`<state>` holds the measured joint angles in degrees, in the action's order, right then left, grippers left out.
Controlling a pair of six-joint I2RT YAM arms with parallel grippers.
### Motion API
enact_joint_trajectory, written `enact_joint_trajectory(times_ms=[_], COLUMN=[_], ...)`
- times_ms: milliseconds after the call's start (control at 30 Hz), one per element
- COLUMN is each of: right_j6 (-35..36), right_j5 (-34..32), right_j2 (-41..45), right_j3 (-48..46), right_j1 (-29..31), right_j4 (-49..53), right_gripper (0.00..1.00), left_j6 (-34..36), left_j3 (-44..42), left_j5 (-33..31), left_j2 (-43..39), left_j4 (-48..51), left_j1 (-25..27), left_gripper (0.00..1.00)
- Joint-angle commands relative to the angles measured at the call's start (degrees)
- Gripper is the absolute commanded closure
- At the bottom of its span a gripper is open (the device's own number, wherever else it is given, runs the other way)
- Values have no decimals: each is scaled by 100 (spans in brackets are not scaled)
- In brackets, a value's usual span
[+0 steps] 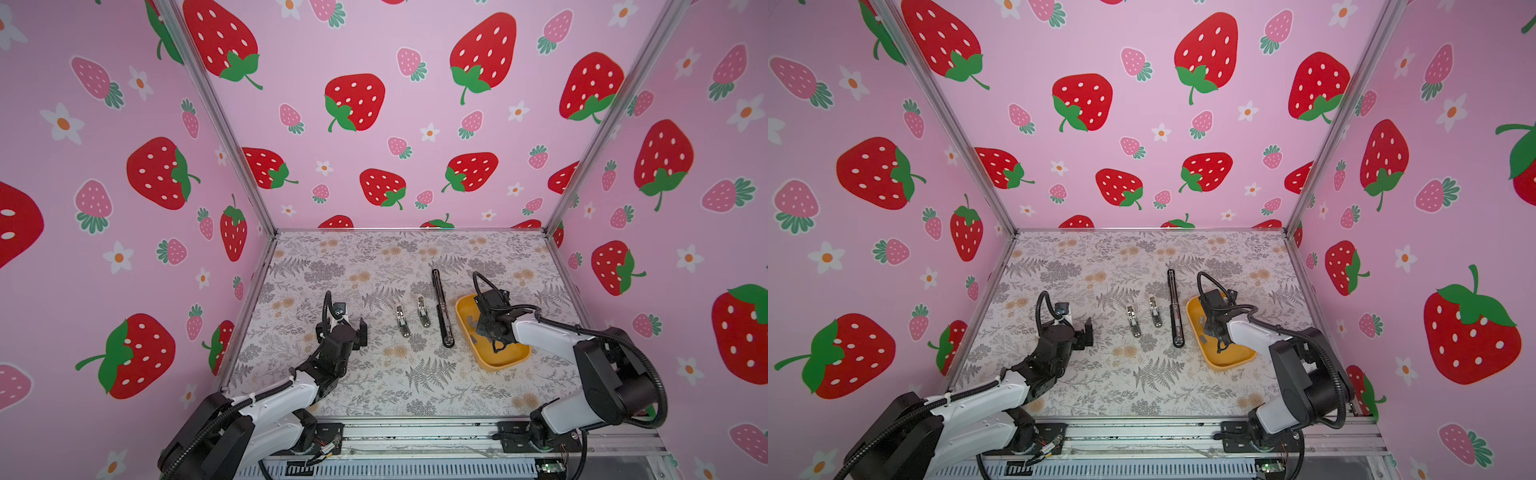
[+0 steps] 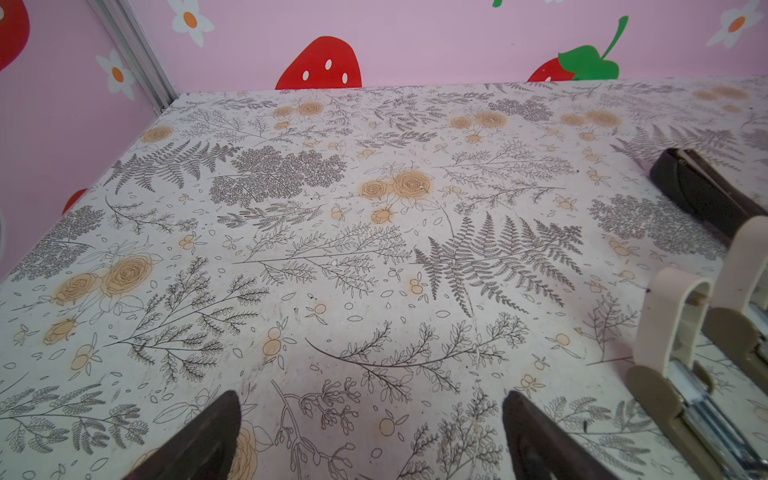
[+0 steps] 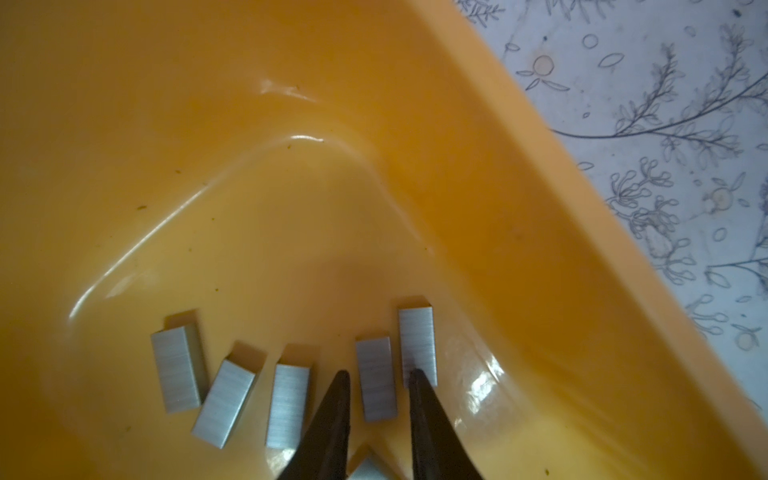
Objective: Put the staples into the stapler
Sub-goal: 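Lower the open right gripper into the tray toward a silver staple strip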
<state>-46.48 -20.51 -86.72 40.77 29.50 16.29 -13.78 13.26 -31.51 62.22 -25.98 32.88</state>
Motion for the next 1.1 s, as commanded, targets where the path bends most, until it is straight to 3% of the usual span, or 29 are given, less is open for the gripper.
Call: enact_joint_trajectory(times_ms=[0, 433, 1067], right_j6=[-20, -26, 154], right_j5=[148, 151, -93], right_j2=[-201, -91, -22], right_j3=[-25, 36, 395], right_j1=[-40, -40, -46], right_j4=[-21, 82, 296], right_gripper=[75, 77, 71], left_j6=[-107, -127, -126], left_j3=[223, 236, 209], left_j5=[-198, -224, -224], left_j2=[25, 28, 1], left_j4=[-61, -39, -58], left_j1=[-17, -11, -17], left_gripper=[1, 1, 1])
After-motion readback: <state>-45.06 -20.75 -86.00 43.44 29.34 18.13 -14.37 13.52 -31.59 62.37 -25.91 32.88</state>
